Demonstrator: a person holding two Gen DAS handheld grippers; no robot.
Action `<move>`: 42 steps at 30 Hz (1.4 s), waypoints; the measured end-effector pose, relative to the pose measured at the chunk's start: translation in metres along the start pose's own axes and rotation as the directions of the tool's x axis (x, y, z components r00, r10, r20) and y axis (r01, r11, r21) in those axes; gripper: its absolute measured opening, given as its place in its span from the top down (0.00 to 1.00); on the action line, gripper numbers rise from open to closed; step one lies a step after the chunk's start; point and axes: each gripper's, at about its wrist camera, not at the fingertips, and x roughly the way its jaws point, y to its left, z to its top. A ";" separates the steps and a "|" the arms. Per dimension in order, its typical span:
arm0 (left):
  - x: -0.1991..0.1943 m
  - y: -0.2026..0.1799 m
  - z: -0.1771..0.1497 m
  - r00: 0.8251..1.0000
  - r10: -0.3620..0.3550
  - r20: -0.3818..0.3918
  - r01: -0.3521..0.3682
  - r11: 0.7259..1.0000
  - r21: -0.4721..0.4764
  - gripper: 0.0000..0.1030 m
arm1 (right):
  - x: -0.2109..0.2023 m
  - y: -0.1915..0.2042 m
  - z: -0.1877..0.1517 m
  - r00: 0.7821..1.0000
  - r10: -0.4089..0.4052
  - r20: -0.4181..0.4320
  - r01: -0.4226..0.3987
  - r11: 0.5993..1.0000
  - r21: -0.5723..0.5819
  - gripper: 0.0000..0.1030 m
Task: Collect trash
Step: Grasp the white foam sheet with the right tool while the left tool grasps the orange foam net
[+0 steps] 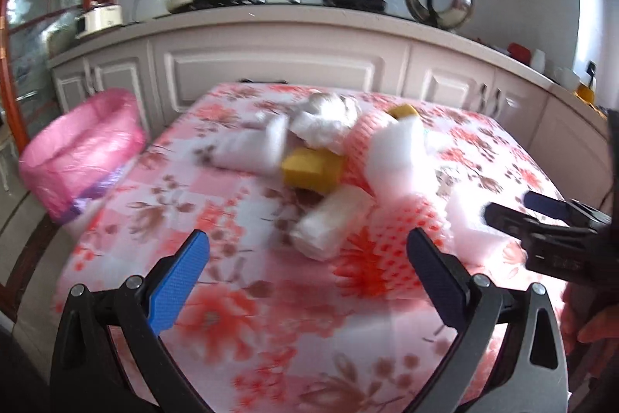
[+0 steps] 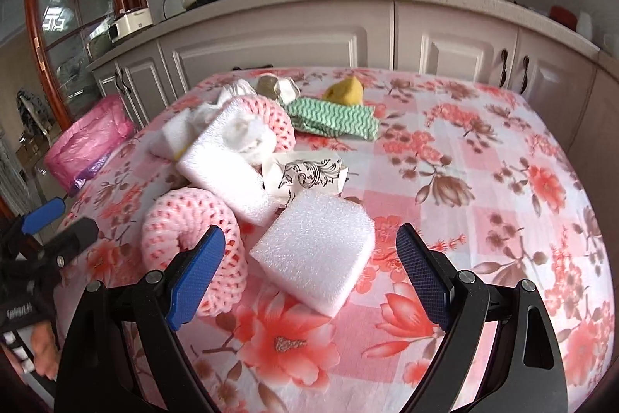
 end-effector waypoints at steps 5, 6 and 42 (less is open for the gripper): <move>0.008 -0.016 -0.005 1.000 -0.015 -0.008 0.015 0.999 0.030 0.05 | 0.025 -0.003 -0.004 0.998 -0.002 -0.056 0.002 1.000 0.003 0.24; 0.011 -0.018 -0.006 1.000 -0.014 -0.015 0.015 0.999 0.038 0.05 | 0.028 -0.006 -0.006 0.997 0.002 -0.071 -0.001 1.000 0.010 0.26; -0.006 -0.056 0.006 0.997 -0.069 0.038 0.064 0.990 0.127 0.51 | -0.046 -0.028 -0.013 0.998 0.014 0.066 -0.016 1.000 0.017 0.33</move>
